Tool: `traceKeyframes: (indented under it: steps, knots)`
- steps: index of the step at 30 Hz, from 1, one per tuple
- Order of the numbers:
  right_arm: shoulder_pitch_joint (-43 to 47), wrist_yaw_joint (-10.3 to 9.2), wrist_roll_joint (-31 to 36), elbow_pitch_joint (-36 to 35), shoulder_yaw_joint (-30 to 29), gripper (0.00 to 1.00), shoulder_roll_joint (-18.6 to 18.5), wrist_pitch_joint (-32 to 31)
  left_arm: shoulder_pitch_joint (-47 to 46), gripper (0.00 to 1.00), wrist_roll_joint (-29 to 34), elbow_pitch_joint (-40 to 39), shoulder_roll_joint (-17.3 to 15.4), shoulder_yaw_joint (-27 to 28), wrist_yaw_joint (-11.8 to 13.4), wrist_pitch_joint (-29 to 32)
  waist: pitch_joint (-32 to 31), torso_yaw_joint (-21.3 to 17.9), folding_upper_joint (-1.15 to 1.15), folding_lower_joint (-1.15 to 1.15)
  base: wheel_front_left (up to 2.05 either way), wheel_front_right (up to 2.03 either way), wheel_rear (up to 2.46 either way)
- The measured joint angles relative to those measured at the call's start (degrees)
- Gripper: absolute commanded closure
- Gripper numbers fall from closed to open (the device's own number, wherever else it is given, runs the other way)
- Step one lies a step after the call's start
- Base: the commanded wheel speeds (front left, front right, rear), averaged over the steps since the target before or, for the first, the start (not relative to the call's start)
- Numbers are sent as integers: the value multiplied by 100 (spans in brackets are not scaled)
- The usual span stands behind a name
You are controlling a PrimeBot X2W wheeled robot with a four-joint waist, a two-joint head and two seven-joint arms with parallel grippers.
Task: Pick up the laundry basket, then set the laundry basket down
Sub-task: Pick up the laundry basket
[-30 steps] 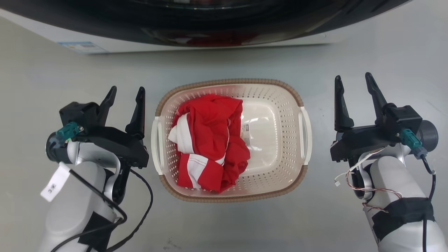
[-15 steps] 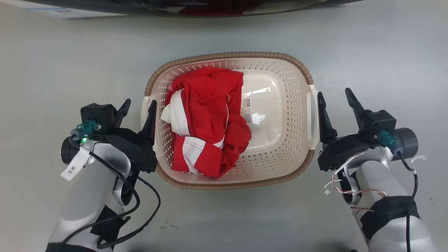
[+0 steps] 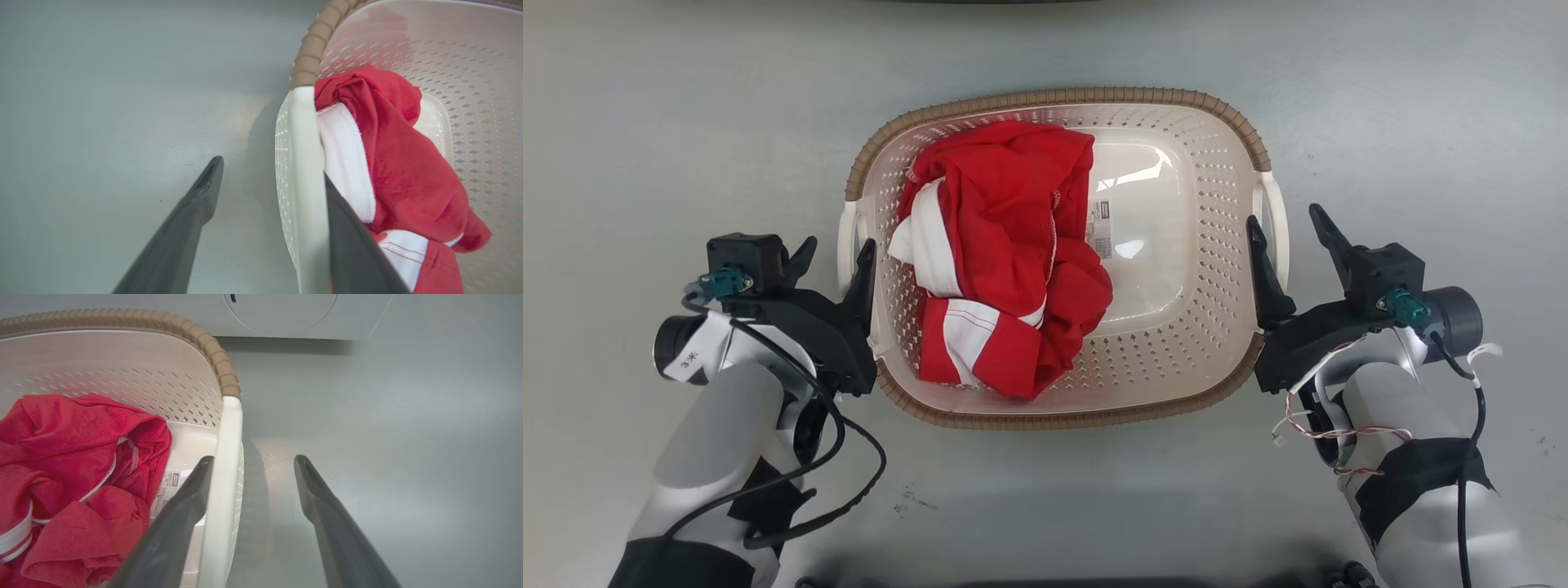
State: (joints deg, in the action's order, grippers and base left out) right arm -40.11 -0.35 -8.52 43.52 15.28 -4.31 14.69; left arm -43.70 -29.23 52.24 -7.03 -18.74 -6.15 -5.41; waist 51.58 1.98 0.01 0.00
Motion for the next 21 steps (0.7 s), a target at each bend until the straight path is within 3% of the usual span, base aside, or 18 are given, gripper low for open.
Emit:
traceKeyframes:
  steps: [1,2,4,5,6,7,21]
  knots:
    - [-36,34,0,31,9,0,1,1,-53,0,-2,66,0,0,-14,-4,19,0,0,0,0,0,0]
    - [-55,43,-1,69,13,40,2,1,-91,0,-7,113,2,4,-44,-11,36,1,0,0,0,0,0]
    - [-66,70,-4,163,25,87,4,0,-160,0,-57,218,20,7,-47,-23,52,4,0,0,0,0,0]
    - [-68,102,-11,201,34,100,5,1,-194,25,-97,276,38,7,-47,-23,57,4,0,0,0,0,0]
    - [-80,144,-11,240,55,100,10,2,-211,75,-146,313,52,10,-48,-24,61,5,0,0,0,0,0]
    - [-111,192,-11,267,85,100,45,2,-227,100,-156,349,74,9,-64,-25,66,6,0,0,0,0,0]
    - [-277,347,-220,744,91,100,198,1,-413,100,-211,980,292,-34,-136,-140,-110,21,-1,0,0,0,0]
